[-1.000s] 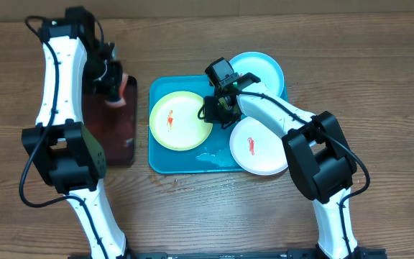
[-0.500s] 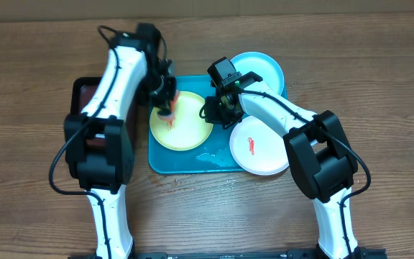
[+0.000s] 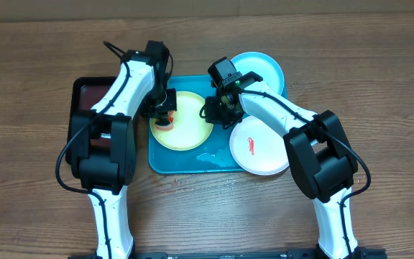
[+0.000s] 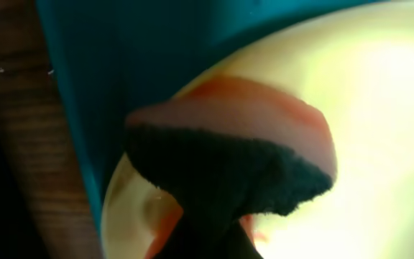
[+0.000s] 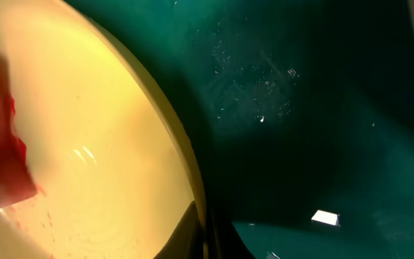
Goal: Clean dirty plates on tray and stack at the side
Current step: 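Carry the sponge with the left gripper onto the yellow plate, then scrub the yellow plate with the sponge while right gripper holds it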
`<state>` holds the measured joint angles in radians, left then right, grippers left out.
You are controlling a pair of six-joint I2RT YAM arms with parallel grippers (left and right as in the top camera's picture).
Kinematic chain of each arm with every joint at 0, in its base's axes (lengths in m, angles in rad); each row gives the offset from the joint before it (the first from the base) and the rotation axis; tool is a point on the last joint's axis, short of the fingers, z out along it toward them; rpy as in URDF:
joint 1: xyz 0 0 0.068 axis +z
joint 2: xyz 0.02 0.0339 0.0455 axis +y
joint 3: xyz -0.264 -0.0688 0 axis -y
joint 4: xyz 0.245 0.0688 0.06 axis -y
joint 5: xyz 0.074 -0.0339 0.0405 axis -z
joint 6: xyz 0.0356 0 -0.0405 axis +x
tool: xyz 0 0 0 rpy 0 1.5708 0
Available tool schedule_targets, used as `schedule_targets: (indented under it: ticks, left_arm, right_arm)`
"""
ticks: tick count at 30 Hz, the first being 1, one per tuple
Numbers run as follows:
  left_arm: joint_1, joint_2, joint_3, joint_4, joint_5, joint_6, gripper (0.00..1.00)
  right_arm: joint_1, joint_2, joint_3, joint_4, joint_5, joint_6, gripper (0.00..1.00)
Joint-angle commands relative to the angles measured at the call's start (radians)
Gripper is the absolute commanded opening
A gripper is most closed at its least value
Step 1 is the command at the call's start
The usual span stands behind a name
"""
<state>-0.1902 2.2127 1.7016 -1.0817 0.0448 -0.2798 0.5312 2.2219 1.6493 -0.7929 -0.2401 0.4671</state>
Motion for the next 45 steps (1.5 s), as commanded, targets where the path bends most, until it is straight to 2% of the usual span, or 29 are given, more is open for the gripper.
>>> schedule_targets:
  ticks: [1, 7, 17, 23, 27, 30, 34, 42, 45]
  left_arm:
    - [-0.037, -0.009, -0.063, 0.034, -0.026, -0.039, 0.05]
    - [-0.086, -0.01, -0.084, 0.024, 0.001, -0.026, 0.04]
    - [-0.087, -0.01, -0.081, 0.02, 0.262, 0.128, 0.04]
    - [-0.061, -0.01, -0.081, 0.096, 0.263, 0.127, 0.04]
    - [-0.041, -0.01, -0.08, 0.183, 0.217, 0.114, 0.04]
    - [-0.032, -0.01, -0.067, 0.186, 0.041, 0.016, 0.04]
    - [-0.035, -0.01, -0.036, 0.146, -0.105, -0.018, 0.04]
    - [-0.044, -0.01, 0.017, -0.018, -0.145, -0.031, 0.04]
    - [-0.048, -0.01, 0.024, -0.068, -0.064, 0.032, 0.04]
  right_arm:
    - [-0.005, 0.036, 0.005, -0.005, 0.011, 0.001, 0.04]
    - [-0.005, 0.036, 0.005, -0.004, 0.011, 0.001, 0.04]
    - [-0.005, 0.036, 0.005, -0.001, 0.011, 0.001, 0.04]
    - [-0.005, 0.036, 0.005, -0.001, 0.011, 0.001, 0.04]
    - [-0.005, 0.036, 0.005, 0.0, 0.011, 0.002, 0.04]
    - [-0.005, 0.036, 0.005, -0.001, 0.011, 0.001, 0.04]
    - [-0.005, 0.036, 0.005, 0.003, 0.011, 0.002, 0.04]
    - [-0.005, 0.036, 0.005, 0.003, 0.011, 0.002, 0.04]
    - [-0.005, 0.036, 0.005, 0.003, 0.011, 0.002, 0.04]
